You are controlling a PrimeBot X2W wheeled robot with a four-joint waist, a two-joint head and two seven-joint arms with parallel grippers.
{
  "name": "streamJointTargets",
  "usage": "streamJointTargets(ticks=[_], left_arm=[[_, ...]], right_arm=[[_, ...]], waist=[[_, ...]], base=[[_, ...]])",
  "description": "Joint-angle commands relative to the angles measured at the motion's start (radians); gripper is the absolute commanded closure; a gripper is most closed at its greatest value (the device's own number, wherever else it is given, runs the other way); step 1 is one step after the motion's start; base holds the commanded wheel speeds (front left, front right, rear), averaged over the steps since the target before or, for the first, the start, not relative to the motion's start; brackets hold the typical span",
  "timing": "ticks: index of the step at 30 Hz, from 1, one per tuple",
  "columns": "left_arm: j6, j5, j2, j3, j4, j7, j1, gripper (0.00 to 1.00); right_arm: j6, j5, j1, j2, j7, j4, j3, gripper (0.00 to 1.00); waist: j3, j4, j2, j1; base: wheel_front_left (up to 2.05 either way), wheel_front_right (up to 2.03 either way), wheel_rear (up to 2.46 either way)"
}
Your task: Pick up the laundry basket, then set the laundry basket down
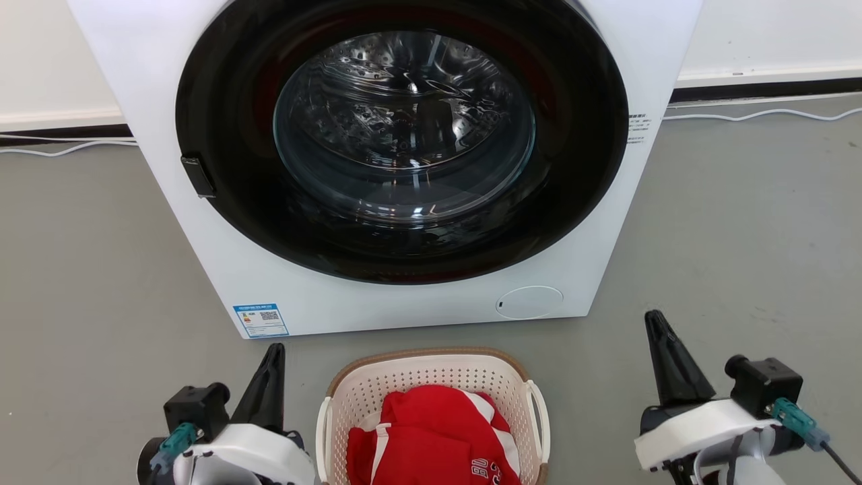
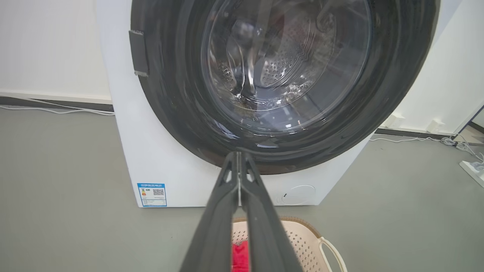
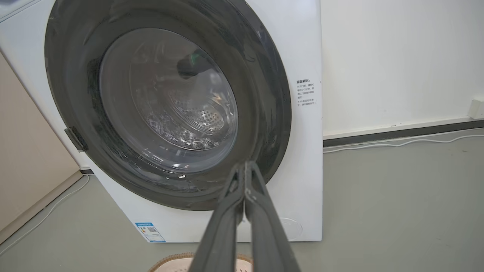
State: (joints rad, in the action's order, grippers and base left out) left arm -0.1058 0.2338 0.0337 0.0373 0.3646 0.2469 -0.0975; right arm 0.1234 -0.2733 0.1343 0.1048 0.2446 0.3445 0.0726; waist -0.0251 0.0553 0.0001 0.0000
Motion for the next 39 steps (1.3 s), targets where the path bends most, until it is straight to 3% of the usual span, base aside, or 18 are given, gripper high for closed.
streamJointTargets(ticks=[1,4,7,39], left_arm=[[-0.001,0.025,0.004,-0.011,-0.021,-0.007,-0.030,1.00],[-0.001,0.060,0.005,-0.014,-0.025,-0.017,-0.028,1.00],[-0.002,0.116,0.005,-0.017,-0.030,-0.029,-0.025,1.00],[-0.009,0.471,0.008,-0.053,-0.057,-0.120,-0.020,1.00]], right_arm=[[0.000,-0.028,0.024,0.002,-0.008,-0.021,-0.005,1.00],[0.000,-0.061,0.022,0.001,-0.017,-0.024,-0.009,1.00],[0.001,-0.115,0.020,-0.002,-0.031,-0.027,-0.017,1.00],[0.003,-0.459,0.007,-0.017,-0.123,-0.047,-0.065,1.00]], waist=[[0.001,-0.001,-0.0001,0.0004],[0.003,-0.003,-0.0001,0.0022],[0.002,-0.005,-0.0001,0.0001],[0.008,-0.019,-0.0001,0.0000]], base=[[0.00,0.00,0.00],[0.00,0.00,0.00],[0.00,0.00,0.00],[0.00,0.00,0.00]])
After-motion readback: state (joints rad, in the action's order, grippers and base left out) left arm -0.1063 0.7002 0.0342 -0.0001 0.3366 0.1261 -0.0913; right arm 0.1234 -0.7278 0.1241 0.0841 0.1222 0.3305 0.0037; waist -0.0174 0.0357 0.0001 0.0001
